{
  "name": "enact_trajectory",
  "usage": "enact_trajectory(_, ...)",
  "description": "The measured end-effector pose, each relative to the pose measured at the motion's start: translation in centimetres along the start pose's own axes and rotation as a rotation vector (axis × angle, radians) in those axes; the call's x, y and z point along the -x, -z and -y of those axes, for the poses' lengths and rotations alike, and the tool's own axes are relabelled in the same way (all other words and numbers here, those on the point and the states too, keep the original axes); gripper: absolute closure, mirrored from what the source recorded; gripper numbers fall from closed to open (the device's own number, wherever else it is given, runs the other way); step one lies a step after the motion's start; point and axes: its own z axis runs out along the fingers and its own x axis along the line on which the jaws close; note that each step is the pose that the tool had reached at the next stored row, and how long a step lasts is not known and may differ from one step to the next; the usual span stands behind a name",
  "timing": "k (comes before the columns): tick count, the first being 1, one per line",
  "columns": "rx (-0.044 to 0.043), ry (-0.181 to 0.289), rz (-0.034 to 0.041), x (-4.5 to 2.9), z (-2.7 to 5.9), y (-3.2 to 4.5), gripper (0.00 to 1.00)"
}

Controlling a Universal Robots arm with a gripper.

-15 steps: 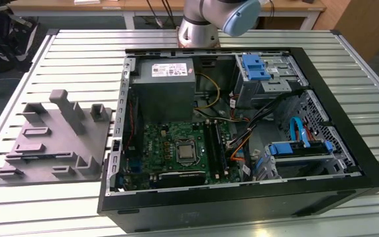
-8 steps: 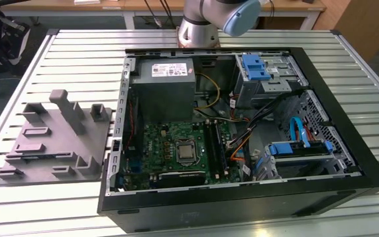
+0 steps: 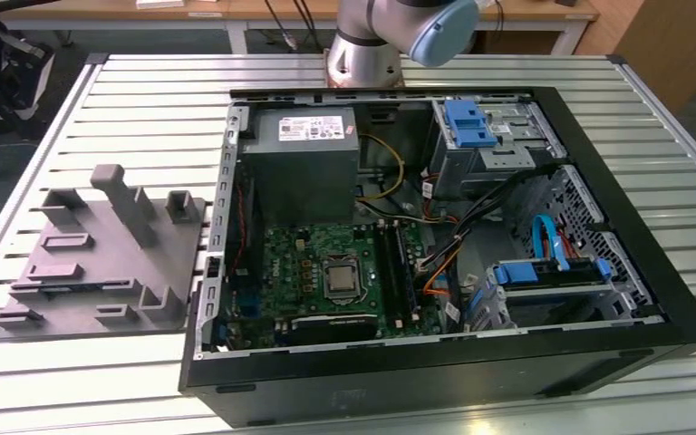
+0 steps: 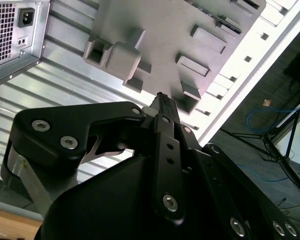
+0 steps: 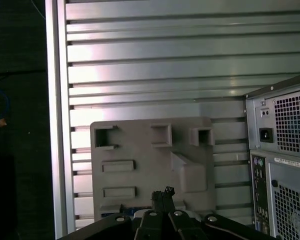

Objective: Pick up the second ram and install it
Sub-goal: 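Reach for the second ram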

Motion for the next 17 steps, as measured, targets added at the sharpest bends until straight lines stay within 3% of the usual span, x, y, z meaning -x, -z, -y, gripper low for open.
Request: enact_trajectory(17, 0.0000, 0.000, 0.0000, -0.59, 0.84, -0.88, 0.90)
